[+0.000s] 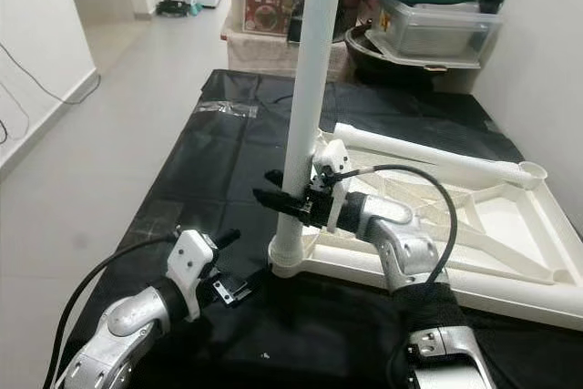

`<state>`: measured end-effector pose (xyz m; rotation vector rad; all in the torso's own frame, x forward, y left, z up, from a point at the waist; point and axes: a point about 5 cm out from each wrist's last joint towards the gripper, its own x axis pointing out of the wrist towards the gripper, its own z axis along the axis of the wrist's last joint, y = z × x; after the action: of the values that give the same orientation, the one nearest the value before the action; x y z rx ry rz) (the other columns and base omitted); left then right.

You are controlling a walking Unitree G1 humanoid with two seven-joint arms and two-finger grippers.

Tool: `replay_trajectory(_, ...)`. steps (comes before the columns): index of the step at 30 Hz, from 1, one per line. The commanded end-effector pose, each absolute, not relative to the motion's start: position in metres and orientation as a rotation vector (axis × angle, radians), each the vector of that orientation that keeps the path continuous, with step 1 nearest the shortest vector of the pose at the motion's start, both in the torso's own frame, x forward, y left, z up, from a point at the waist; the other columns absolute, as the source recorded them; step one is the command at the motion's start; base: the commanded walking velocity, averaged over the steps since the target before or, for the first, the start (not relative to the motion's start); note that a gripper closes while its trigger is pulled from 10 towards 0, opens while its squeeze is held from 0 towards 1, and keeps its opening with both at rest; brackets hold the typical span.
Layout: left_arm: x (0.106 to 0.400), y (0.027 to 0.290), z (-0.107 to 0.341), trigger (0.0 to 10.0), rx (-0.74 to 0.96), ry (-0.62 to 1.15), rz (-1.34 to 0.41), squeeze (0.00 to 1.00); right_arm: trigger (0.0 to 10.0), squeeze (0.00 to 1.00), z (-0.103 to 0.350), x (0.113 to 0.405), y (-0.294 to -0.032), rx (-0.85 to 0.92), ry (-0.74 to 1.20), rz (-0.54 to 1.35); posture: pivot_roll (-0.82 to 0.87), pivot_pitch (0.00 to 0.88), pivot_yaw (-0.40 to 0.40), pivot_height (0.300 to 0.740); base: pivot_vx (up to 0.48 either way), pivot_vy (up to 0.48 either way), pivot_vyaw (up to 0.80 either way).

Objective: Building children table

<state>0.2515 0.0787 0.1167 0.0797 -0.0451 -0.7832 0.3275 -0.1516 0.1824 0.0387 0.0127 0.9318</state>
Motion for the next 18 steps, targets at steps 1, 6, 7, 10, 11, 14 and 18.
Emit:
replay_trajectory(1, 0.249, 0.080, 0.111, 10.0, 0.079, -0.027, -0.787, 0.00, 0.0, 0.00, 0.175, 0.330, -0.161, 0.038, 0.052, 0.784, 0.21, 0.000, -0.091, 0.740, 0.000, 0.000, 0.00)
replay_trajectory(6, 0.247, 0.083, 0.107, 10.0, 0.085, -0.012, -0.801, 0.00, 0.0, 0.00, 0.172, 0.320, -0.192, 0.064, 0.035, 0.054, 0.18, 0.000, -0.058, 0.740, 0.000, 0.000, 0.00)
replay_trajectory(7, 0.247, 0.083, 0.107, 10.0, 0.085, -0.012, -0.801, 0.00, 0.0, 0.00, 0.172, 0.320, -0.192, 0.064, 0.035, 0.054, 0.18, 0.000, -0.058, 0.740, 0.000, 0.000, 0.00)
replay_trajectory(10, 0.247, 0.083, 0.107, 10.0, 0.087, -0.010, -0.809, 0.00, 0.0, 0.00, 0.163, 0.310, -0.200, 0.082, 0.032, -0.192, 0.17, 0.000, -0.055, 0.740, 0.000, 0.000, 0.00)
replay_trajectory(11, 0.247, 0.084, 0.107, 10.0, 0.090, -0.007, -0.812, 0.00, 0.0, 0.00, 0.156, 0.301, -0.194, 0.090, 0.029, -0.285, 0.17, 0.000, -0.055, 0.740, 0.000, 0.000, 0.00)
replay_trajectory(14, 0.247, 0.086, 0.106, 10.0, 0.096, -0.005, -0.814, 0.00, 0.0, 0.00, 0.151, 0.292, -0.183, 0.107, 0.006, -0.397, 0.18, 0.000, -0.056, 0.740, 0.000, 0.000, 0.00)
replay_trajectory(18, 0.247, 0.085, 0.106, 10.0, 0.099, -0.007, -0.813, 0.00, 0.0, 0.00, 0.152, 0.294, -0.171, 0.159, -0.009, -0.440, 0.18, 0.000, -0.056, 0.740, 0.000, 0.000, 0.00)
